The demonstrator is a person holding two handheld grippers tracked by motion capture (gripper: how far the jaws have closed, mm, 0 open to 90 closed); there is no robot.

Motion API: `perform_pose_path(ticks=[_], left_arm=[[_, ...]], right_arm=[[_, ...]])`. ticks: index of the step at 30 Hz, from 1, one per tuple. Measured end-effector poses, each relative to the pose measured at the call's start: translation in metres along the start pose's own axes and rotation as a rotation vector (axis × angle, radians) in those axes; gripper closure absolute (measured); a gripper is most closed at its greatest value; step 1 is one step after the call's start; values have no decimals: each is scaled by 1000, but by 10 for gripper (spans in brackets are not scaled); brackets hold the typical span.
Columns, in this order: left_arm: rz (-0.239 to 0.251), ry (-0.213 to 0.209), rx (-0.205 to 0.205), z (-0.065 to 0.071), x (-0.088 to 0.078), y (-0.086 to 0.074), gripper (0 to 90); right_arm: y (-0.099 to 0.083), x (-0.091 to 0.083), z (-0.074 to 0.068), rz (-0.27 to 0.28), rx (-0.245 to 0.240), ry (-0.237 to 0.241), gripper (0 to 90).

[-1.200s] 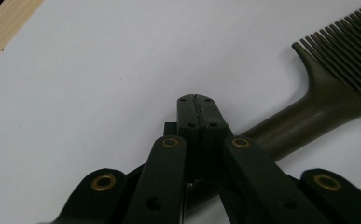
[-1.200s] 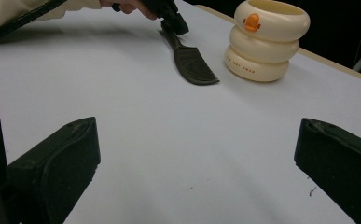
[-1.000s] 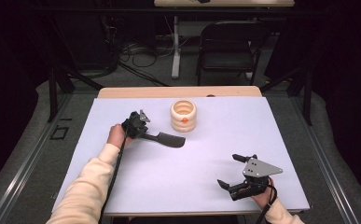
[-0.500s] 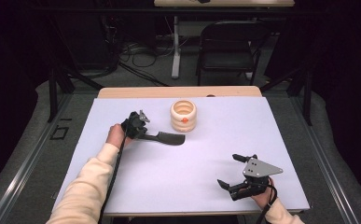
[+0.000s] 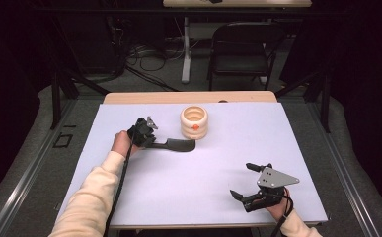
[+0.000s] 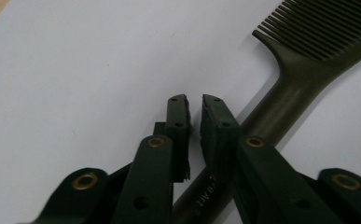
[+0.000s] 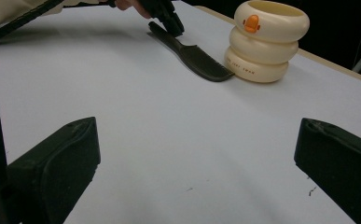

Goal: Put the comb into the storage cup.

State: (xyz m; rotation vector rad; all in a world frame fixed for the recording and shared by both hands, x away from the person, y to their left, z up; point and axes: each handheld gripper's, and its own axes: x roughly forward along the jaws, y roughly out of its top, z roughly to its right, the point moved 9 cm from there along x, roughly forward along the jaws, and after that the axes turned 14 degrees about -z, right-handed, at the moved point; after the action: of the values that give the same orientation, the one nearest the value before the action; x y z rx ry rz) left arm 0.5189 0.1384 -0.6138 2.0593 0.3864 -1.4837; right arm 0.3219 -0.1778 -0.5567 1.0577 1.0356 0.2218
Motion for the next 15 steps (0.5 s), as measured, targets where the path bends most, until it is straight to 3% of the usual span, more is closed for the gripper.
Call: perform_pose_path(ticks=[10, 15], left_arm=[[49, 51, 3, -9, -17, 1, 541], [50, 41, 25, -10, -22, -1, 469]], right_arm=[[0, 0, 0, 1, 0, -1, 0], [0, 0, 0, 1, 0, 0, 0]])
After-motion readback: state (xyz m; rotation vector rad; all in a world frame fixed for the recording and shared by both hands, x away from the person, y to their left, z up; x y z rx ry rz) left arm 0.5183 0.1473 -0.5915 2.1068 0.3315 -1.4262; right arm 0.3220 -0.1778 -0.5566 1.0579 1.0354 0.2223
